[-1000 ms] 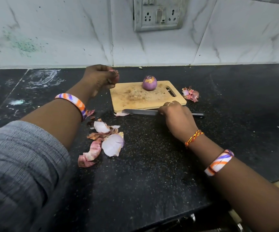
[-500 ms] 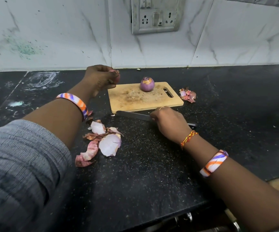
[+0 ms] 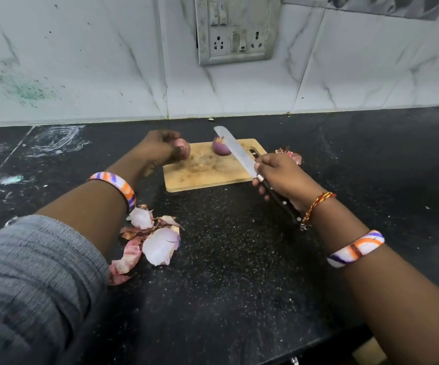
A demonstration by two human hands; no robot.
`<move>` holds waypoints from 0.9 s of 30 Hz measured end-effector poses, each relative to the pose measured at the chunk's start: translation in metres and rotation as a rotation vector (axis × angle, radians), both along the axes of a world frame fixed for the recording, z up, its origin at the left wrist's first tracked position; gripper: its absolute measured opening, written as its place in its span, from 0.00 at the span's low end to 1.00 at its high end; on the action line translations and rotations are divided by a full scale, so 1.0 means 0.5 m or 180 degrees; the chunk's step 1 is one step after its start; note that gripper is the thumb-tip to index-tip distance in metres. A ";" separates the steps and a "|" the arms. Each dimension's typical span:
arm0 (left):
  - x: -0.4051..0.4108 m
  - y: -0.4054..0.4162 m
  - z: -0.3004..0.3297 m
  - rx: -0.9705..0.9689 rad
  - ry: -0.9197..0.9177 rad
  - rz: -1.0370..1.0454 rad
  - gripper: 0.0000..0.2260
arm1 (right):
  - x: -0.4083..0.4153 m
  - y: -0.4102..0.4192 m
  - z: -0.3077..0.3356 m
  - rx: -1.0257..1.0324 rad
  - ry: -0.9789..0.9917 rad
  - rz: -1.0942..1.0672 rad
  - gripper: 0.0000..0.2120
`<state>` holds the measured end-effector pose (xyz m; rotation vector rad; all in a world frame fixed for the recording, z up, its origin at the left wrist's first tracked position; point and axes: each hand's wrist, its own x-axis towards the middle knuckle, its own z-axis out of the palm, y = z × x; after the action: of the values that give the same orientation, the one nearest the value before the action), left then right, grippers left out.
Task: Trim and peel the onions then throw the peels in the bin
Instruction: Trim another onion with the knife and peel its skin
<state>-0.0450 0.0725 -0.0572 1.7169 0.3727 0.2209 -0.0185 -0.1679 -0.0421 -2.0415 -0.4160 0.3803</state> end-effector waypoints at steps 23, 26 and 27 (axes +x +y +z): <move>0.067 -0.036 -0.046 0.1368 0.0211 -0.0079 0.22 | 0.052 0.001 -0.001 -0.0546 -0.0399 0.0339 0.19; 0.069 -0.038 -0.060 0.1704 0.0207 -0.0031 0.29 | 0.047 0.013 -0.014 -0.0629 -0.0389 0.0340 0.18; 0.069 -0.038 -0.064 0.1762 0.0201 -0.0006 0.31 | 0.047 0.017 -0.016 -0.0553 -0.0421 0.0327 0.16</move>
<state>-0.0106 0.0534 -0.0890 2.2727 0.3781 0.2871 0.0052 -0.1596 -0.0502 -2.2280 -0.5879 0.3551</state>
